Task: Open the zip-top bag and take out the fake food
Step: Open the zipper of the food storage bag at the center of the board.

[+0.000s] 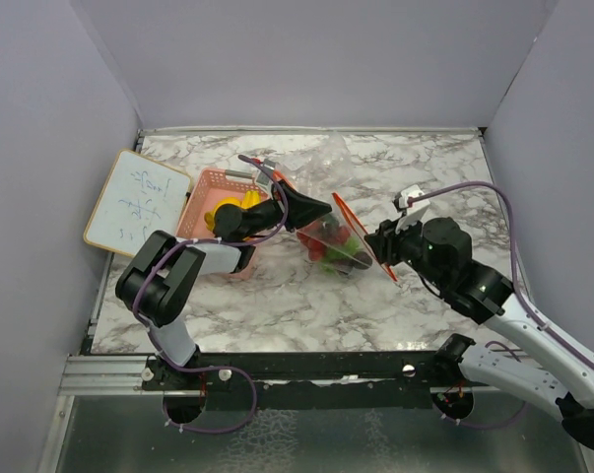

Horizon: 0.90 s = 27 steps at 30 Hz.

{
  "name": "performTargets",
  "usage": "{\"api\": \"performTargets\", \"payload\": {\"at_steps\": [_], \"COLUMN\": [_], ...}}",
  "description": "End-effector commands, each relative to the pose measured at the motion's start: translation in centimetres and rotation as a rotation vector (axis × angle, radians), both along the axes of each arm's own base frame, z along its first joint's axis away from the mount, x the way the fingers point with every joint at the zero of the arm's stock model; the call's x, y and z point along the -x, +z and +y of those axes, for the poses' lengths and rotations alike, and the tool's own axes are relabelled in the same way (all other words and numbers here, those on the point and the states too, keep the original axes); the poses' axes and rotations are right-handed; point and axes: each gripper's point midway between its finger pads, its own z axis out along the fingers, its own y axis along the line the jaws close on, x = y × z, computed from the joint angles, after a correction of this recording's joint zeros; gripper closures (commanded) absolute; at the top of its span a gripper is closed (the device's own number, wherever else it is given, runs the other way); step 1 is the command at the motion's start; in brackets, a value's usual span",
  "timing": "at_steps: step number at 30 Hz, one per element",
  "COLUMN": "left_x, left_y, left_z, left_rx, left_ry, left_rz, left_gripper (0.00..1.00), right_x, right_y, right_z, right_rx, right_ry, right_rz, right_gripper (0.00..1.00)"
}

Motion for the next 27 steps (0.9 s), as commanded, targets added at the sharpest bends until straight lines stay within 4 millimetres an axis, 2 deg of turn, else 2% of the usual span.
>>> {"api": "performTargets", "payload": {"at_steps": [1,6,16,20,24,27], "left_x": [1.2,1.3,1.6,1.7,1.8,1.7], "left_y": [1.7,1.7,1.5,1.3,1.2,1.3], "left_z": [-0.1,-0.1,0.0,0.0,0.0,-0.1], "left_rx": [0.048,0.05,0.032,0.026,0.016,0.015], "left_ry": [-0.044,-0.05,-0.053,-0.056,-0.058,-0.059], "left_rz": [-0.078,-0.075,-0.083,-0.081,-0.085,-0.088], "left_gripper": [1.0,1.0,1.0,1.0,1.0,1.0], "right_x": [0.2,-0.7,-2.1,-2.4,-2.4,-2.6], "right_y": [-0.7,-2.2,-2.7,-2.5,-1.3,-1.3], "right_z": [0.4,0.3,0.3,-0.1,-0.7,-1.1], "right_rx": [-0.003,0.017,0.073,0.08,0.07,0.097], "right_ry": [0.02,-0.029,-0.057,-0.085,-0.104,-0.124], "right_rz": [0.007,0.033,0.017,0.008,-0.028,-0.03], "right_gripper": [0.67,0.67,0.67,0.68,0.69,0.7]}}
